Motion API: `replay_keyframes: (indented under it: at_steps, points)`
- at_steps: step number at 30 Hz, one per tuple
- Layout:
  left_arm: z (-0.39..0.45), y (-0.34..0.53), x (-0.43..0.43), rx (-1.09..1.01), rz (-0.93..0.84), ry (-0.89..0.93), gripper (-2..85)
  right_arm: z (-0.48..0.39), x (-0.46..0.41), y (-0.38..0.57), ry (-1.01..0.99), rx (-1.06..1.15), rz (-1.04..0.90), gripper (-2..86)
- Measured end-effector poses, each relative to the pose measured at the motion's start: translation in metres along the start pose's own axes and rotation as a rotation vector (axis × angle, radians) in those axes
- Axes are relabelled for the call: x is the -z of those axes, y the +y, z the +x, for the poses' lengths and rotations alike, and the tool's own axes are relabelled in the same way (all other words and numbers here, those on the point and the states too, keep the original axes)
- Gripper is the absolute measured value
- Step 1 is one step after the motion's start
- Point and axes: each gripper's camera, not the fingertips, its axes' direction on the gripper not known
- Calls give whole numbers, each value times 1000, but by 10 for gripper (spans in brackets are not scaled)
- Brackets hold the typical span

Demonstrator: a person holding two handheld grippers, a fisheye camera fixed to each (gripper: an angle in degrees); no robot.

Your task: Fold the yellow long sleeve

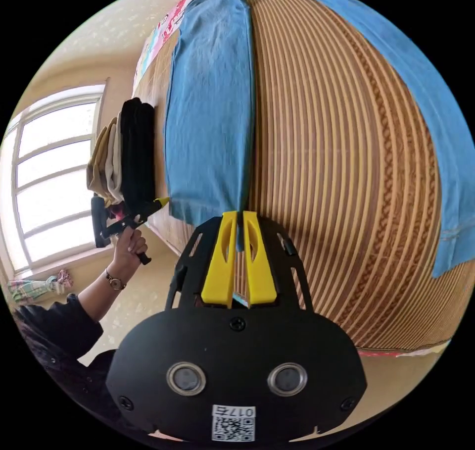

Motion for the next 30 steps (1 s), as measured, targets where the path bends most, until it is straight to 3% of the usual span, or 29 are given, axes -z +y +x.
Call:
replay_keyframes:
  at_steps: [7,10,15,18,20,23,27,30]
  points:
    - [-57,60,46,-67,-176,21,-1,-9,12,72,39,75,-238,31]
    - [-103,95,56,76,-284,-94,11,-3,32,90,26,69,-342,40]
    - [-124,103,117,141,-126,41,53,34,134,88,201,49,-230,67]
    - [-66,59,139,-16,-19,158,71,81,231,69,342,-47,-19,72]
    - [12,13,129,-207,-22,265,82,116,306,50,404,-124,156,75]
    - [112,-46,96,-322,-80,429,94,143,369,24,478,-139,289,78]
    - [209,-104,47,-351,-124,444,99,163,393,-10,535,-82,266,85]
    - [250,-126,-11,-295,-227,339,99,176,381,-20,597,-53,160,84]
